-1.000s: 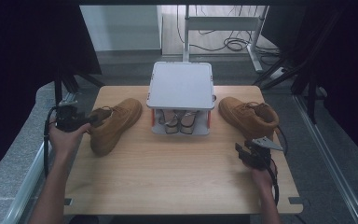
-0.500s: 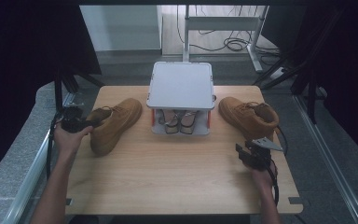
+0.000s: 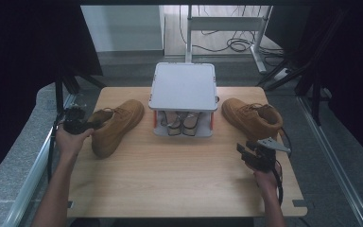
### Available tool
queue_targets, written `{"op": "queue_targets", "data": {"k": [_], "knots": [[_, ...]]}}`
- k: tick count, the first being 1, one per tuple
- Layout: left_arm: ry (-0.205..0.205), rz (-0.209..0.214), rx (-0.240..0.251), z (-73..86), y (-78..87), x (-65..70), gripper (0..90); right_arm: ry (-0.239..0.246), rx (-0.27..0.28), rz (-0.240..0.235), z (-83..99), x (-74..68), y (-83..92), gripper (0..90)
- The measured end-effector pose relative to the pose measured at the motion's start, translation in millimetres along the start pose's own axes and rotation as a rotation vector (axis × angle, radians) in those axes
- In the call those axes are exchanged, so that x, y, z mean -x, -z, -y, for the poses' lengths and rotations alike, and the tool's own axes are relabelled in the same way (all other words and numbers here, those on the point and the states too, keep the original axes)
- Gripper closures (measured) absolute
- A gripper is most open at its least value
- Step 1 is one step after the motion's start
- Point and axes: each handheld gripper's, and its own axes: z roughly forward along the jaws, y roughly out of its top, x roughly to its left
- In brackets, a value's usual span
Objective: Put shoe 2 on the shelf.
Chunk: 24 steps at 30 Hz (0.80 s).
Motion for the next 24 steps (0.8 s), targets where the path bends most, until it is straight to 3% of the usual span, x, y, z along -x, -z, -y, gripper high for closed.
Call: {"op": "queue_targets", "data": {"k": [6,14,17,21,24], "knots": [[0.003,0.004,0.003,0.1,0.0,-0.3,70.1,0.064,0.006,0.012,-20.5,-1.4,12.4,50.6],[0.011,0.006,0.015,1.3,0.0,-0.3,70.2,0.086,0.019,0.048,-63.8,16.3,25.0,49.3],[0.009,0.006,0.015,1.2,0.0,-0.1,70.1,0.07,0.039,0.028,-80.2,26.7,29.2,48.7],[0.009,0.007,0.016,1.3,0.0,0.1,70.0,0.067,0.038,0.08,-99.7,47.3,30.4,48.4],[0.008,0.008,0.015,1.3,0.0,0.0,70.0,0.036,0.031,0.111,-111.0,67.4,30.0,48.4]]}}
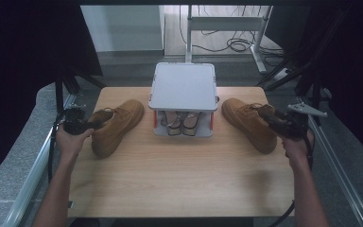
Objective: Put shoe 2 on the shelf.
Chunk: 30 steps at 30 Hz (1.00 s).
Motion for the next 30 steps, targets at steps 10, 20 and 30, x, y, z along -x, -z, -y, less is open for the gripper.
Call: {"op": "queue_targets", "data": {"k": [10,20,30], "knots": [[-0.003,-0.002,-0.005,-0.3,0.1,-0.1,69.9,-0.023,-0.033,0.053,-10.8,39.4,-12.8,48.3],[0.001,-0.002,-0.001,-0.3,0.0,-0.4,69.5,0.016,-0.129,0.046,-9.6,47.3,-41.1,47.8],[0.001,0.012,-0.019,-2.4,-1.2,-2.6,61.3,0.012,-0.227,0.024,-0.2,55.7,-62.3,50.4]]}}
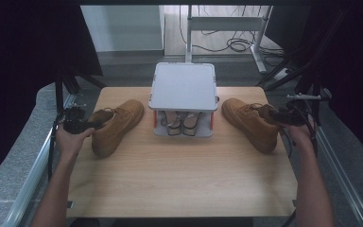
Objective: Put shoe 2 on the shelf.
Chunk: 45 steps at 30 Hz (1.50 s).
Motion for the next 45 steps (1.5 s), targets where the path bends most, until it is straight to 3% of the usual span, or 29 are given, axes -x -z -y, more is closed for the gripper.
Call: {"op": "queue_targets", "data": {"k": [7,12,15,23,32,45], "knots": [[0.01,0.008,-0.004,-0.5,-0.9,-1.2,57.4,0.034,-0.076,-0.036,3.9,2.2,-5.1,52.7],[0.016,0.013,-0.01,-1.4,-1.9,-1.5,56.9,0.023,-0.096,-0.075,5.4,3.8,-6.3,60.0],[0.016,0.03,-0.016,-1.8,-2.1,-2.0,62.3,0.006,-0.11,-0.104,5.2,3.3,-7.2,65.5],[0.018,0.003,-0.003,-1.1,-1.8,0.2,73.8,-0.005,-0.111,-0.06,5.1,-0.6,-6.0,73.9],[0.037,0.019,0.047,-1.6,0.6,1.9,75.9,-0.009,-0.081,-0.027,6.8,-8.6,-2.5,75.1],[0.021,0.048,0.124,-10.5,13.2,14.9,75.3,0.048,0.008,0.002,2.8,-27.7,14.7,75.7]]}}
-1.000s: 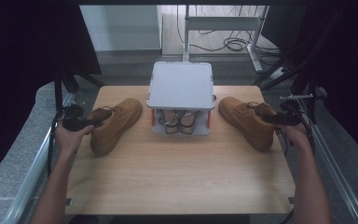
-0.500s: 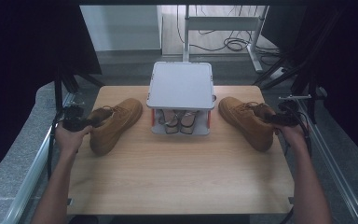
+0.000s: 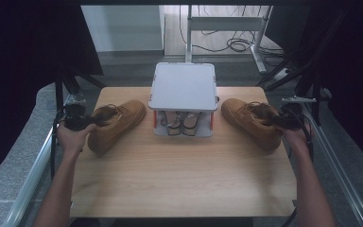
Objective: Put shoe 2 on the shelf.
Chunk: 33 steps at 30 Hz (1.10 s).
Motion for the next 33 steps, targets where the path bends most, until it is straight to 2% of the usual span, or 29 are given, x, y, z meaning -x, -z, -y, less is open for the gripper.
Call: {"op": "queue_targets", "data": {"k": [3,9,20,33], "knots": [[0.008,0.008,0.012,-1.5,1.2,0.0,75.3,0.01,0.007,0.006,-2.7,-3.7,6.2,75.6],[-0.002,0.011,0.02,-6.3,5.8,0.9,75.2,0.005,0.029,0.014,-5.1,-4.5,18.8,75.5],[0.002,0.021,0.061,-16.0,23.9,-0.1,75.3,-0.032,0.079,0.024,-3.6,-1.2,35.6,75.3],[-0.001,0.043,0.098,-33.5,47.7,2.3,75.1,-0.045,0.156,-0.016,-12.6,-7.7,53.8,75.0]]}}
